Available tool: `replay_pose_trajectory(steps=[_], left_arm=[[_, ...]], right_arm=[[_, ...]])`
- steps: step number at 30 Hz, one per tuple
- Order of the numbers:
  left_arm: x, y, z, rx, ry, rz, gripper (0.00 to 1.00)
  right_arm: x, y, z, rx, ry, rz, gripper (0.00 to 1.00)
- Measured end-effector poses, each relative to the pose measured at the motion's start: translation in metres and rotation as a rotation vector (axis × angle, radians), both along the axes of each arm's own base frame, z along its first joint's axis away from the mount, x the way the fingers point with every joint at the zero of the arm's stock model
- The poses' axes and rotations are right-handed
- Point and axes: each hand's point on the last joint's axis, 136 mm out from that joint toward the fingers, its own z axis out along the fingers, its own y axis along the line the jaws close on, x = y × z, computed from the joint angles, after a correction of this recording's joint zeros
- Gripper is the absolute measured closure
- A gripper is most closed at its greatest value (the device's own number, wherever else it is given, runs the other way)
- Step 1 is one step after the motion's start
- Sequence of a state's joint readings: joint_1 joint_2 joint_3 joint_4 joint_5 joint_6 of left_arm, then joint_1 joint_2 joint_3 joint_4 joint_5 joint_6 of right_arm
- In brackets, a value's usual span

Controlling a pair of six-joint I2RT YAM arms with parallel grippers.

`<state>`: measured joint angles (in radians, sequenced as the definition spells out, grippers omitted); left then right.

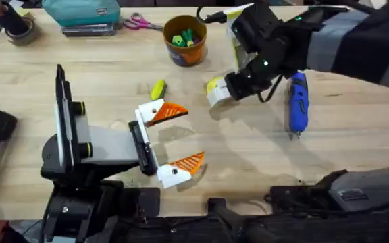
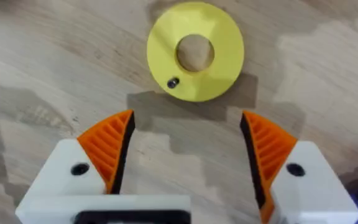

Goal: Pick up the gripper from the table and insert it into the empty holder that is missing its gripper. Then pick up a screw, insert it into the mounting hole, and use the screwdriver to tighten it. Finally, clean up the table by picking up the vegetable and placing it into the bucket.

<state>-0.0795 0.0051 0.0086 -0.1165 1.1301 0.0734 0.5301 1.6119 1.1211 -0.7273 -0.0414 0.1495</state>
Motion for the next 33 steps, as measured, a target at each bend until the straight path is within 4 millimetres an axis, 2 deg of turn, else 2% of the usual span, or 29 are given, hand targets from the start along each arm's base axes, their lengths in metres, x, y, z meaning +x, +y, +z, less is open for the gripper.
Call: replay_pose_trajectory(steps=[19, 25, 33], left_arm=[[0.000, 0.000, 0.000, 0.000, 0.000, 0.000, 0.015], [0.000, 0.000, 0.000, 0.000, -0.001, 0.000, 0.015], [0.000, 0.000, 0.000, 0.000, 0.000, 0.000, 0.016]], right_arm=[[0.017, 0.018, -0.012, 0.000, -0.007, 0.019, 0.012], [0.020, 0.016, -0.013, -0.039, -0.037, 0.022, 0.018], [0.021, 0.023, -0.011, -0.048, -0.066, 0.038, 0.093]])
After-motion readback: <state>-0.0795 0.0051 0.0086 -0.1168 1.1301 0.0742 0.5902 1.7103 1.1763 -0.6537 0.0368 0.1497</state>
